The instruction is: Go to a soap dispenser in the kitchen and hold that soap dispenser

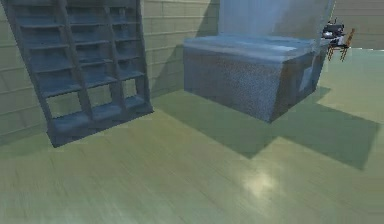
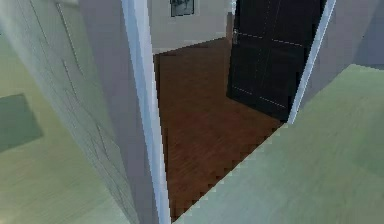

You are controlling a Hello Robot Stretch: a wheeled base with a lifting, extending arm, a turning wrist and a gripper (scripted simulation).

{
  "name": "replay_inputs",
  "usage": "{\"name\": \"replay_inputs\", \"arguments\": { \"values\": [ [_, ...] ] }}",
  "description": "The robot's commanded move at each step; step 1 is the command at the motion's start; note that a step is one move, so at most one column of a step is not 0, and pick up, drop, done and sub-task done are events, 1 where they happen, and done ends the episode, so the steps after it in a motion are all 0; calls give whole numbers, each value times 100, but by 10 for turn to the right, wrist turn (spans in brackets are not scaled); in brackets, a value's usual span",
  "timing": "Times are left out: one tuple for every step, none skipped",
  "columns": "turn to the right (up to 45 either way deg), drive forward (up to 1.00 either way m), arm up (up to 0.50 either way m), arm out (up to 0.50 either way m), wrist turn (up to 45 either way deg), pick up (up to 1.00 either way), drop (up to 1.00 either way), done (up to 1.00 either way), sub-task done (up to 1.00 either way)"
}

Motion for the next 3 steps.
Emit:
{"name": "replay_inputs", "arguments": {
  "values": [
    [0,50,0,0,0,0,0,0,0],
    [420,0,0,0,0,0,0,0,0],
    [0,100,0,0,0,0,0,0,0]
  ]
}}
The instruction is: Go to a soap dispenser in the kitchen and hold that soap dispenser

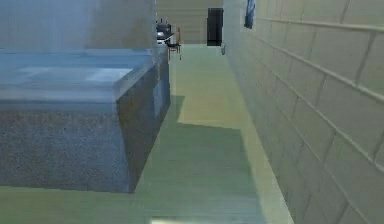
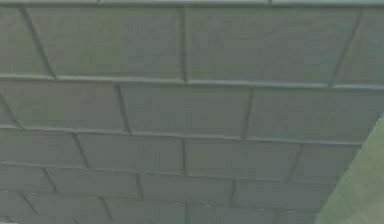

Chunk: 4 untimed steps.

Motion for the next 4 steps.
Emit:
{"name": "replay_inputs", "arguments": {
  "values": [
    [0,100,0,0,0,0,0,0,0],
    [30,0,0,0,0,0,0,0,0],
    [0,100,0,0,0,0,0,0,0],
    [0,100,0,0,0,0,0,0,0]
  ]
}}
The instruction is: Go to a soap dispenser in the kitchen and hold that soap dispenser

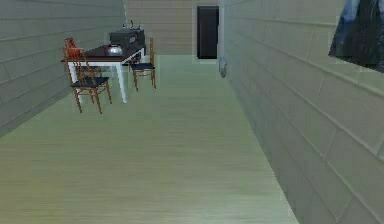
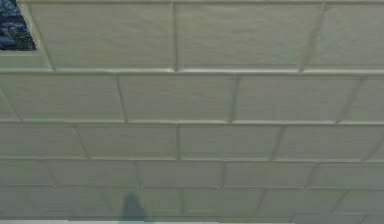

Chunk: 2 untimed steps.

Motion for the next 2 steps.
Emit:
{"name": "replay_inputs", "arguments": {
  "values": [
    [0,35,0,0,0,0,0,0,0],
    [0,100,0,0,0,0,0,0,0]
  ]
}}
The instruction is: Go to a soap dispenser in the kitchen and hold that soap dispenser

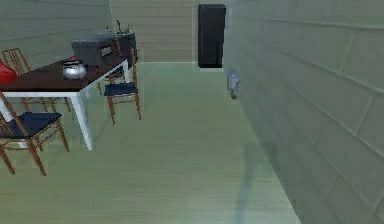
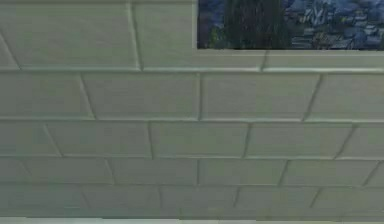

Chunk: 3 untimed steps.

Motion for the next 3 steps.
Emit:
{"name": "replay_inputs", "arguments": {
  "values": [
    [0,100,0,0,0,0,0,0,0],
    [-30,0,0,0,0,0,0,0,0],
    [0,100,0,0,0,0,0,0,0]
  ]
}}
